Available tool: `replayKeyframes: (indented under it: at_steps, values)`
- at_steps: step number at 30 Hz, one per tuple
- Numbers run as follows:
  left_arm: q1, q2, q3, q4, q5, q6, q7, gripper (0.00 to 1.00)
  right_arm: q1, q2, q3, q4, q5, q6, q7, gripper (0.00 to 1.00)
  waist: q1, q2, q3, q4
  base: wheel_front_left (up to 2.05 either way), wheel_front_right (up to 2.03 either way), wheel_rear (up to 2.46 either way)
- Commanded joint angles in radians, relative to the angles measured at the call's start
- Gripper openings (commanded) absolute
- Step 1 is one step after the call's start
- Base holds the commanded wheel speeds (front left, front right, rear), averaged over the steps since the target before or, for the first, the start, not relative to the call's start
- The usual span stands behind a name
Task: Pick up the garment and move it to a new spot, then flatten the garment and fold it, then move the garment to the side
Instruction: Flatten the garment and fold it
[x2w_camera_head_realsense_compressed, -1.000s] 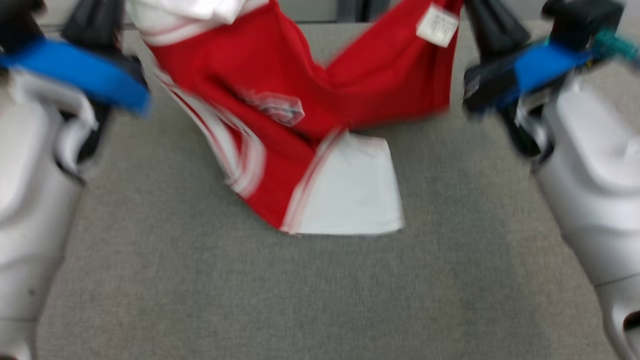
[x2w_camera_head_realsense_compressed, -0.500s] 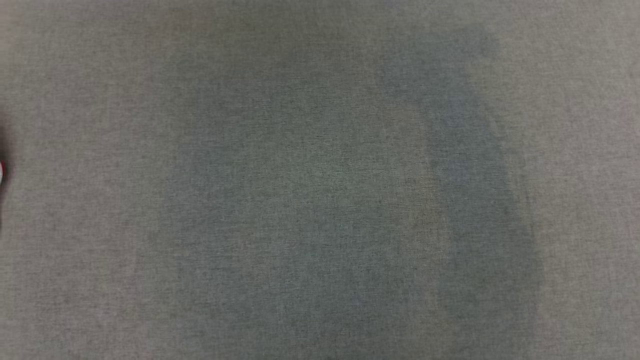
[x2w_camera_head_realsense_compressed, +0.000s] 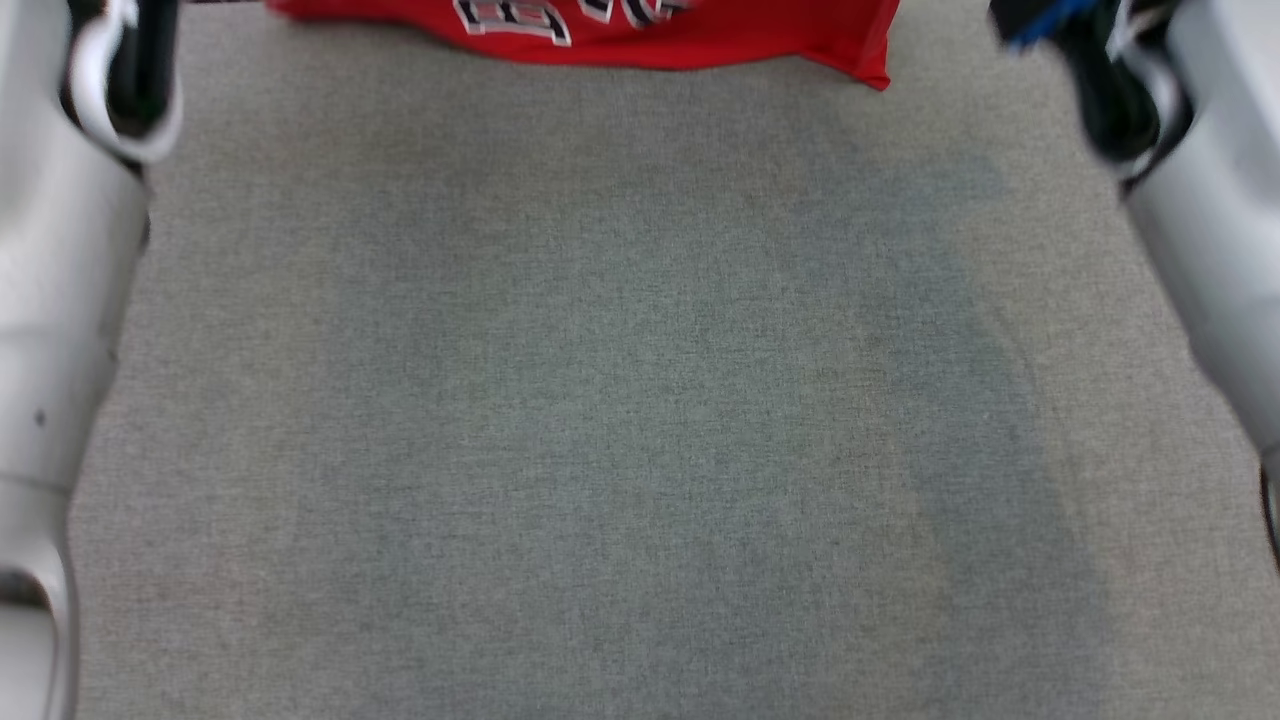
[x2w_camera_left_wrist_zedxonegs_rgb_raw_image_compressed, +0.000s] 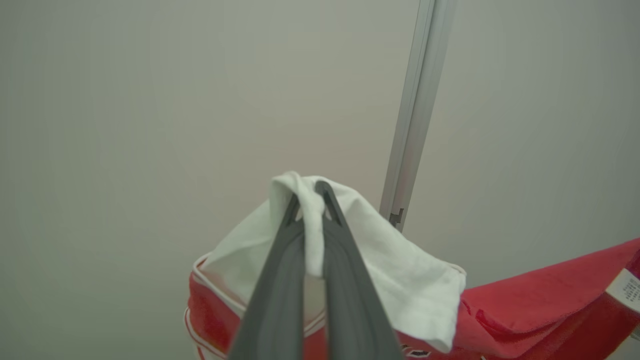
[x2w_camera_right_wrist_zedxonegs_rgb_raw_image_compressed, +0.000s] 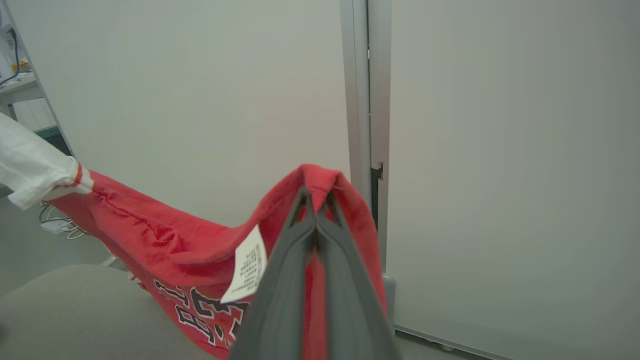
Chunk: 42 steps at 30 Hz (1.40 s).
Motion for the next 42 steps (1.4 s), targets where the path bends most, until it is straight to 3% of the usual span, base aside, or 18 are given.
replayKeyframes:
  at_steps: [1,12,20,24,30,42]
  values:
    - [0.056,0.011,0.031,-0.037,0.014,0.000,-0.007,0.00,0.063,-0.016,0.007,-0.034,0.013,0.001,-0.006,0.00,0.0000,-0.0001,-0.013,-0.003,0.00,0.00,0.00]
    - [0.767,-0.052,0.308,-0.396,0.168,0.072,-0.007,0.00,0.648,-0.089,-0.042,-0.334,0.034,0.001,-0.007,0.00,0.0000,-0.0001,-0.139,0.008,0.00,0.00,0.00]
    - [1.175,-0.137,0.385,-0.521,0.222,0.074,-0.006,0.00,0.998,-0.106,-0.064,-0.440,0.032,0.001,-0.007,0.00,0.0000,-0.0001,-0.234,0.021,0.00,0.00,0.00]
    - [1.297,-0.170,0.390,-0.549,0.237,0.070,-0.006,0.00,1.128,-0.107,-0.094,-0.476,0.033,0.001,-0.007,0.00,0.0000,-0.0001,-0.275,0.030,0.00,0.00,0.00]
    - [1.447,-0.173,0.392,-0.619,0.234,0.085,-0.006,0.00,1.288,-0.124,-0.136,-0.546,0.013,0.001,-0.007,0.00,0.0000,-0.0001,-0.334,0.040,0.00,0.00,0.00]
    - [1.600,-0.123,0.392,-0.767,0.222,0.130,0.069,0.00,1.463,-0.156,-0.202,-0.650,-0.006,0.001,0.040,0.00,0.0000,-0.0001,-0.342,0.043,0.00,0.00,0.00]
